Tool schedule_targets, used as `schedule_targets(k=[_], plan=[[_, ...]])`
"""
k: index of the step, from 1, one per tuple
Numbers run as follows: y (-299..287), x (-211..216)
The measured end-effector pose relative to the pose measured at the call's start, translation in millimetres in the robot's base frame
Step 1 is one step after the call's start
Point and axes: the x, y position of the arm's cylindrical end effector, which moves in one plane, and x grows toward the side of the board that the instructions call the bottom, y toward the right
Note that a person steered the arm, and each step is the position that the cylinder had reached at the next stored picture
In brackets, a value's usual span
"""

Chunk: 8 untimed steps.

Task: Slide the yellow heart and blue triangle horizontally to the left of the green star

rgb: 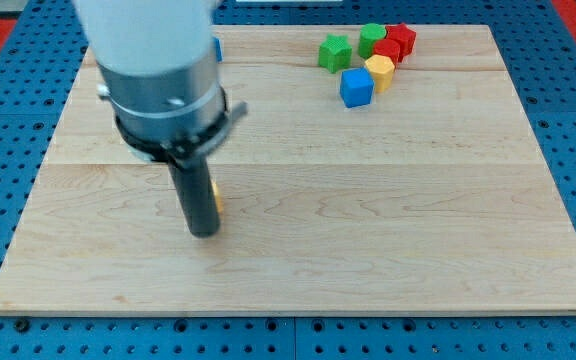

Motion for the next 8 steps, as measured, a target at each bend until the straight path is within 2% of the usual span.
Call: schedule_targets(k=[2, 3, 4, 6, 8], plan=[[-30, -113], [-50, -156], [-48, -161], [-37, -215], [-34, -218]])
